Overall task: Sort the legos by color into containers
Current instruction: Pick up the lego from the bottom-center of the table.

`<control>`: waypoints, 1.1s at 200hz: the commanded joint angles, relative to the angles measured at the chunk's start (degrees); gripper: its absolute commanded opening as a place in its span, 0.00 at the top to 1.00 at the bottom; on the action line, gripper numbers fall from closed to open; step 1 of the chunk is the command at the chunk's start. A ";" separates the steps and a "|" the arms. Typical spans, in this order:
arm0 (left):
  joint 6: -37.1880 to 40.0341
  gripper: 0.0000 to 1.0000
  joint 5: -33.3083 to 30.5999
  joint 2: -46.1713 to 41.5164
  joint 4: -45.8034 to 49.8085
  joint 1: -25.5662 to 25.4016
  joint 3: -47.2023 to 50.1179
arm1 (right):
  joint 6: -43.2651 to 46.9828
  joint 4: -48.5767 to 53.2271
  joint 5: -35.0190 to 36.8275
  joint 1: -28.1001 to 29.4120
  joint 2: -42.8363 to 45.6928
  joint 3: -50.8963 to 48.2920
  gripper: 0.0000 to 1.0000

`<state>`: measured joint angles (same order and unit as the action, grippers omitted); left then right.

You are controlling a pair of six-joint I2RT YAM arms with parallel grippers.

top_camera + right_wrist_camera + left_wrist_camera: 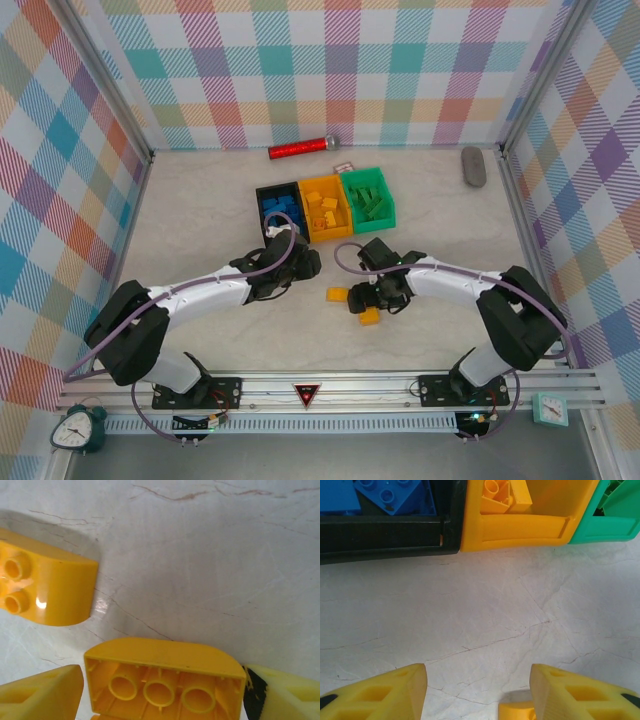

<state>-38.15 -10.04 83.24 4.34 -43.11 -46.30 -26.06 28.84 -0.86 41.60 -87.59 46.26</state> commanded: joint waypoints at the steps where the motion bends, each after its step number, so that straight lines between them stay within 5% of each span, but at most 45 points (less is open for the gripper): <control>1: -0.60 0.44 -1.34 -1.83 0.36 -0.29 0.77 | 0.73 1.96 1.89 0.93 -1.72 1.81 0.19; 119: -1.22 0.45 -0.86 -0.86 0.17 -0.23 0.79 | 0.28 0.65 1.92 1.24 -0.96 1.70 0.41; 220: -1.22 0.45 -0.98 -1.25 -1.09 -1.00 1.58 | -0.26 -0.69 1.05 1.20 1.55 3.52 0.44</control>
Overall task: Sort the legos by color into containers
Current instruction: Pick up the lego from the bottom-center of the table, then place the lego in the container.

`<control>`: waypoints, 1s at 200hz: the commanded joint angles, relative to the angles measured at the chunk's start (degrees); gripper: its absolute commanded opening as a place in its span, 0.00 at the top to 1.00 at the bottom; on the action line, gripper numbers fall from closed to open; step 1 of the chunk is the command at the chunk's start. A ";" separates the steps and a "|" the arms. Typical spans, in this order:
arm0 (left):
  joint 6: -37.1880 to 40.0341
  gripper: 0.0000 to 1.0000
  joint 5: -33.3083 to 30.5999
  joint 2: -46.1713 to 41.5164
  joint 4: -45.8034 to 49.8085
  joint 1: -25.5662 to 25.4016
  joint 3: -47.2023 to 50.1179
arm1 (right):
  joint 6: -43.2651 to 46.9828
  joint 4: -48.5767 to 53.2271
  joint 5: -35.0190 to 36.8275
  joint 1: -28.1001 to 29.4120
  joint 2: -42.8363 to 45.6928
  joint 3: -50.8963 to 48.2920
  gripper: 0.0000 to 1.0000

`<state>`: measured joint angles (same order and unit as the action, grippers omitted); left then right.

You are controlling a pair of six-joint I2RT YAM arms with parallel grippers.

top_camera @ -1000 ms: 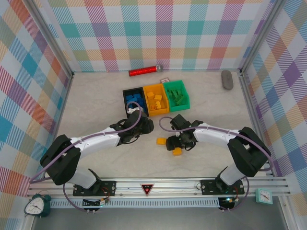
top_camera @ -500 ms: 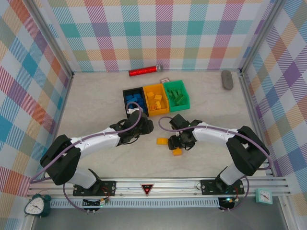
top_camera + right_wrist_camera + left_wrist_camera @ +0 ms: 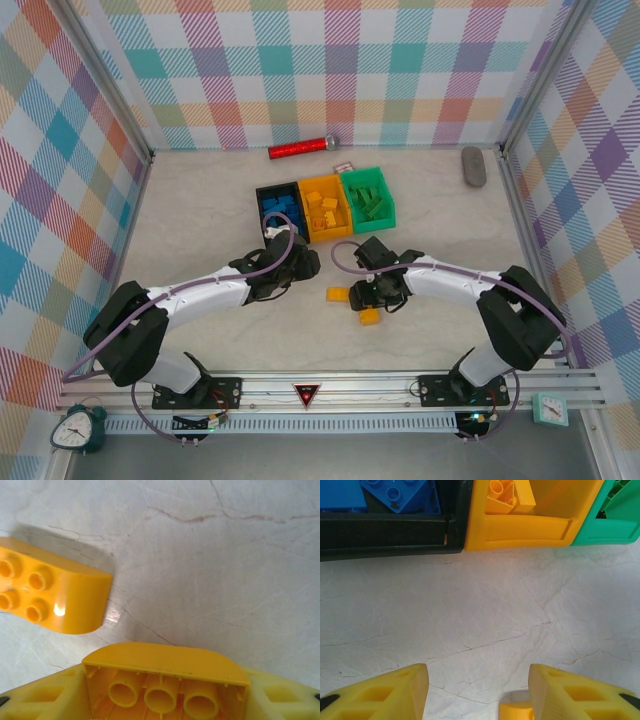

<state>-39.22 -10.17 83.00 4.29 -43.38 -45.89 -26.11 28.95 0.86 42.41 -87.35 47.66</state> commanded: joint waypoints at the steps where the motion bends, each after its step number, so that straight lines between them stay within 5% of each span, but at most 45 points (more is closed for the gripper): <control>1: -0.15 0.45 -0.96 -1.01 -1.04 -0.74 1.29 | -0.19 -0.81 -0.73 0.39 1.31 2.19 0.44; 110: -1.00 0.45 -3.12 -4.46 0.46 -2.15 3.15 | 1.95 -4.50 0.90 0.41 -0.86 13.52 0.44; 200: -5.51 0.46 -5.06 -7.47 0.71 -5.37 6.69 | 5.79 -6.11 2.01 -0.51 -15.19 33.69 0.44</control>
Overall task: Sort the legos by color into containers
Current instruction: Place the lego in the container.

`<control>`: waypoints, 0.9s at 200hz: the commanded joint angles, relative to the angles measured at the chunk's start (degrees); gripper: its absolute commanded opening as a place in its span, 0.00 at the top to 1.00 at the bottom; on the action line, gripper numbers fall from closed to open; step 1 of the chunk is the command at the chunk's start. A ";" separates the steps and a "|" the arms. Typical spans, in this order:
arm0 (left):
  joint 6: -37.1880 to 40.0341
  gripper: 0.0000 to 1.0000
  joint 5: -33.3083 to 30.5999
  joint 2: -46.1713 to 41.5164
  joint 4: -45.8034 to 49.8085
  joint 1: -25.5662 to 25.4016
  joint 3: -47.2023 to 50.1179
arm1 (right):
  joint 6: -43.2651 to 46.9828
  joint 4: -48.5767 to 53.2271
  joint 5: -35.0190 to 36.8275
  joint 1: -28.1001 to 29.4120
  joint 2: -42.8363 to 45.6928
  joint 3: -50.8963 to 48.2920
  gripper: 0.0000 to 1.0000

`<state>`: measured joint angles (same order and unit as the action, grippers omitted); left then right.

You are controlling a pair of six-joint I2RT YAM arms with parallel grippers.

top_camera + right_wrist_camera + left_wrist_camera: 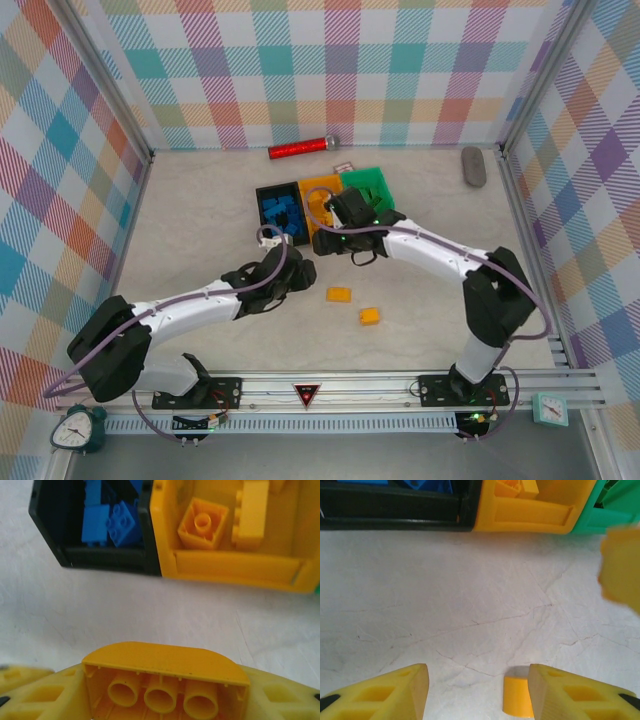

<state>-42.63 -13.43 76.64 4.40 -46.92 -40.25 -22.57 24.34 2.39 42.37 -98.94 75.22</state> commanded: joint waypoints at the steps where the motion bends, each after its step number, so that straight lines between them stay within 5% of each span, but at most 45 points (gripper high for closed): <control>1: -2.10 0.46 -1.79 -1.17 0.56 -1.93 1.14 | 2.21 -1.45 0.58 -0.50 -3.80 6.41 0.44; 57: -3.42 0.46 -5.11 -3.67 3.40 -4.67 1.83 | 3.23 2.06 -1.08 -5.73 -16.78 23.50 0.42; 132: -4.58 0.46 -6.55 -6.28 6.17 -5.60 2.60 | 4.62 15.30 -3.67 -10.46 -33.03 48.69 0.26; 180: -3.35 0.44 -5.99 -4.98 5.46 -6.29 2.23 | 4.16 9.38 -7.73 -10.29 -26.03 37.80 0.23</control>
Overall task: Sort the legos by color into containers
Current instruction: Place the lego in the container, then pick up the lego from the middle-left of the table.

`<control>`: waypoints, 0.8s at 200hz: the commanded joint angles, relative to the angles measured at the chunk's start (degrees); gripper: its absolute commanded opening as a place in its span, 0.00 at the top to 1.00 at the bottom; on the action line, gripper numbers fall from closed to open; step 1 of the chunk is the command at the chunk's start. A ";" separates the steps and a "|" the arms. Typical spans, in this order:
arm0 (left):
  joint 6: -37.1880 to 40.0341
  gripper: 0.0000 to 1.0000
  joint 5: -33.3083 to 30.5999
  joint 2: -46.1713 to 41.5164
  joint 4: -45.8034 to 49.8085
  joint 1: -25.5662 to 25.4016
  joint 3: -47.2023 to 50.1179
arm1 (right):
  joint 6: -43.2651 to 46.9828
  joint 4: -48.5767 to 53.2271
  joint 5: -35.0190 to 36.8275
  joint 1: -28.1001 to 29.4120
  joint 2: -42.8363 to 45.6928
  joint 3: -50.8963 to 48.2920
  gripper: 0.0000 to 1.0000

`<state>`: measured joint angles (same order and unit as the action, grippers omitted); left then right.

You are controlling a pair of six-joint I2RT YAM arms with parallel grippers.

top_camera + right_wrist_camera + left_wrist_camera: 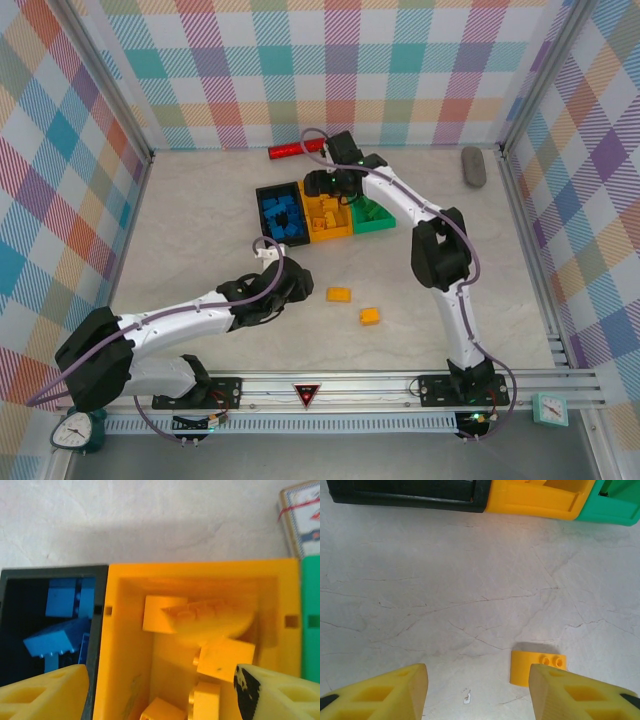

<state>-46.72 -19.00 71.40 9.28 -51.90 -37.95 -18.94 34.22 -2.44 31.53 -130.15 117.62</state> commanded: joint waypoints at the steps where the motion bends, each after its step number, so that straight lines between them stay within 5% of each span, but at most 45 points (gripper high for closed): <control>1: 0.74 0.44 -0.37 0.38 0.57 -1.33 -0.13 | 0.38 -0.53 -2.91 0.55 5.35 -4.82 0.23; 160: 9.57 0.42 8.78 16.29 -6.44 -3.71 -7.98 | 0.27 -13.43 5.16 2.22 38.80 -52.32 0.23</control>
<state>-41.04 -12.99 86.65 3.31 -55.00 -43.33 -18.96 24.45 -1.02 33.58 -95.39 70.41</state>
